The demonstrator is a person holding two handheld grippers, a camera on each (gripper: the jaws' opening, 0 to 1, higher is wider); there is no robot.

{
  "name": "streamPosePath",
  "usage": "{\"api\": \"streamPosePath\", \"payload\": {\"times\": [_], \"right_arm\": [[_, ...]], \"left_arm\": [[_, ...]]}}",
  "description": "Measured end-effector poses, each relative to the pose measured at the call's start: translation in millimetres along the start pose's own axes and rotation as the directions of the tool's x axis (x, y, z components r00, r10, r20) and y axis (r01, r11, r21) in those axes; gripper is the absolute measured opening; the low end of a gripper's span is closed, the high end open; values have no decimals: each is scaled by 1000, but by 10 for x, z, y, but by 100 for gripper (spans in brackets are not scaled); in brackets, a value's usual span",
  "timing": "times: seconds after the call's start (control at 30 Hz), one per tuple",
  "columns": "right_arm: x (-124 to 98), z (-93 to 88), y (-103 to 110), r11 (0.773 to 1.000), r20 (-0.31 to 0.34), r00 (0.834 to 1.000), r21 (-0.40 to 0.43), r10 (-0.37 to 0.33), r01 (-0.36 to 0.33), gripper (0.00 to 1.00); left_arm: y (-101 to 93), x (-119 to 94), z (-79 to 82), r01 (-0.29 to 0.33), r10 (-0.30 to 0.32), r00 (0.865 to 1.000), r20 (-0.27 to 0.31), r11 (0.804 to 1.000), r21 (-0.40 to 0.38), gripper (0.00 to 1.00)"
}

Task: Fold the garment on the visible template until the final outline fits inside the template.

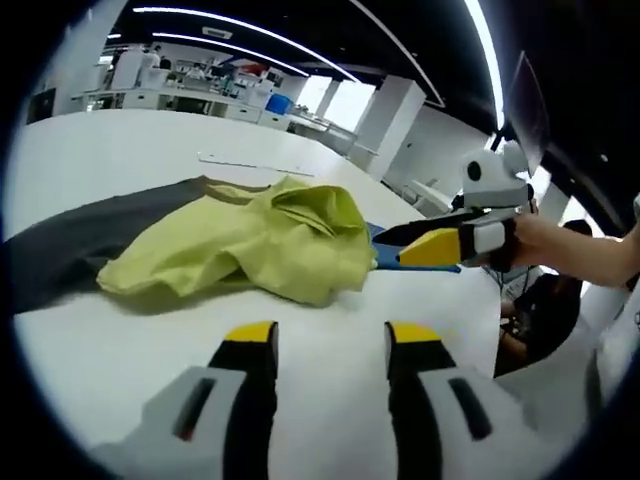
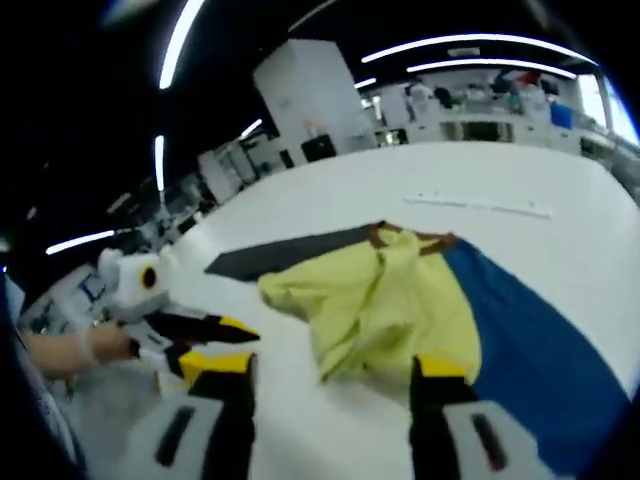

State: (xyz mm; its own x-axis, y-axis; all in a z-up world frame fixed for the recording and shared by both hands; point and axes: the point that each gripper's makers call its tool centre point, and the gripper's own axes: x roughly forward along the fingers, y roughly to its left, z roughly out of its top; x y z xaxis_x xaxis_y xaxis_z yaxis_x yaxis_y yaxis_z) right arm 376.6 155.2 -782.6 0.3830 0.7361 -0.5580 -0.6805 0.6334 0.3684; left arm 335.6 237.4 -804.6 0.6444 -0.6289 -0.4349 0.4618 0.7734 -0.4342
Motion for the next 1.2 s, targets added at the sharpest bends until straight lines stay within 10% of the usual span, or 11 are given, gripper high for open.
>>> {"api": "streamPosePath", "payload": {"times": [1.2], "right_arm": [[275,-242,-65,987,-1,1000,163,1,-1,0]], "left_arm": [[193,612,-7,-97,95,995,-19,979,-180,4]]}}
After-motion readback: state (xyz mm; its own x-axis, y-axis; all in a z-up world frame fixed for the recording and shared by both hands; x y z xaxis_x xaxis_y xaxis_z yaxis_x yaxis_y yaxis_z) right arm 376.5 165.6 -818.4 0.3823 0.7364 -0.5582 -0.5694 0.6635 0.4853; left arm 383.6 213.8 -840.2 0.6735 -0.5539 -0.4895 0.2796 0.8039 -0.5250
